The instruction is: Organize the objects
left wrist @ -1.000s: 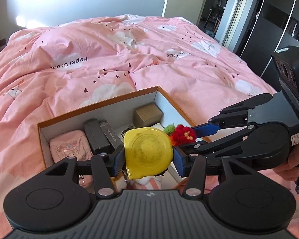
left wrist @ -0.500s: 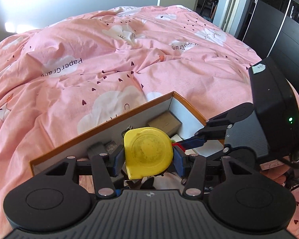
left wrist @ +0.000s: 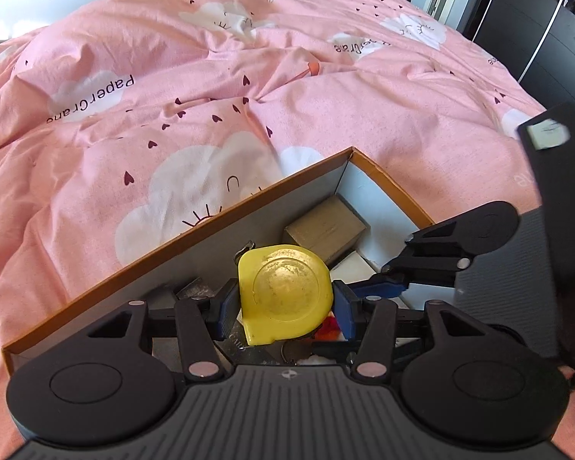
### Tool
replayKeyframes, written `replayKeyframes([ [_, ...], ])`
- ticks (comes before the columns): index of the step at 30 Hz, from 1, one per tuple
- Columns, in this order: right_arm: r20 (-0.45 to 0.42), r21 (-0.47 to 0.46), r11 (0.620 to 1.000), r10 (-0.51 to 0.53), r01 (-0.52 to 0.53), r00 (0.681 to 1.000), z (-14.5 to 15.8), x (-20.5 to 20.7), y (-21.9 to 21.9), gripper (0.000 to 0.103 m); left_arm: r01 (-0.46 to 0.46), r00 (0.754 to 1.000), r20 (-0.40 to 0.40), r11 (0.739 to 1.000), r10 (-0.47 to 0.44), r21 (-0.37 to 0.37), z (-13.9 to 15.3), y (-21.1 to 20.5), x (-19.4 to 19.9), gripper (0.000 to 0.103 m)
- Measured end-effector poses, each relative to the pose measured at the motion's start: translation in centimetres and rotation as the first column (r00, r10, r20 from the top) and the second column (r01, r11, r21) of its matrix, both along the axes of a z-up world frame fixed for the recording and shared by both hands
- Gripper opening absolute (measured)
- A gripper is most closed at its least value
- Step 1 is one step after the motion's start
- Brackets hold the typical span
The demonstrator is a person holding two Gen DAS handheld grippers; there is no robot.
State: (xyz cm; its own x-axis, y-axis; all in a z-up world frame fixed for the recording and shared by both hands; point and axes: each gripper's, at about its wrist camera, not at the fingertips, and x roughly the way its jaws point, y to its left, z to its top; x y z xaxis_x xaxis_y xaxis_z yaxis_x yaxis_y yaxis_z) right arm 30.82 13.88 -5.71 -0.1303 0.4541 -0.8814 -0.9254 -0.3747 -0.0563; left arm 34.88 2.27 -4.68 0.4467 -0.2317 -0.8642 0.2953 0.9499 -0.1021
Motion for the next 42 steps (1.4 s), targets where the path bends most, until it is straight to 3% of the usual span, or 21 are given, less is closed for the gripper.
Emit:
replayKeyframes([
  [3,0.001,0.007,1.0,0.012,-0.012,1.0,0.5,-0.1,-0.3,0.048,-0.006,1.0,-0.011,1.0,0.006,0.014,-0.6,-0.5,0.7,0.058],
  [13,0.014,0.03,1.0,0.009,-0.009,1.0,1.7,-0.2,-1.4,0.048,-0.074,0.996,-0.036,0.993,0.077,0.09,-2.8,-1.9,2.6,0.058],
  [22,0.013,0.034,0.999,0.01,-0.01,1.0,1.8,0.0,-1.7,0.048,-0.138,0.986,-0.081,0.989,0.142,0.054,-3.5,-1.0,2.8,0.059],
  [33,0.021,0.038,0.999,-0.025,0.024,0.999,2.0,0.6,-2.2,0.049,-0.131,0.991,-0.026,0.991,0.132,0.035,-0.7,-0.8,1.8,0.061],
  [38,-0.014,0.047,0.997,-0.052,0.053,0.999,2.8,1.2,-2.8,0.049,-0.129,0.991,0.027,0.992,0.129,0.013,1.7,-0.5,0.0,0.061],
  [42,-0.038,0.083,0.994,-0.07,0.073,0.997,4.0,1.4,-4.2,0.049,-0.15,0.985,0.093,0.988,0.146,0.046,4.5,-0.5,-2.6,0.06],
])
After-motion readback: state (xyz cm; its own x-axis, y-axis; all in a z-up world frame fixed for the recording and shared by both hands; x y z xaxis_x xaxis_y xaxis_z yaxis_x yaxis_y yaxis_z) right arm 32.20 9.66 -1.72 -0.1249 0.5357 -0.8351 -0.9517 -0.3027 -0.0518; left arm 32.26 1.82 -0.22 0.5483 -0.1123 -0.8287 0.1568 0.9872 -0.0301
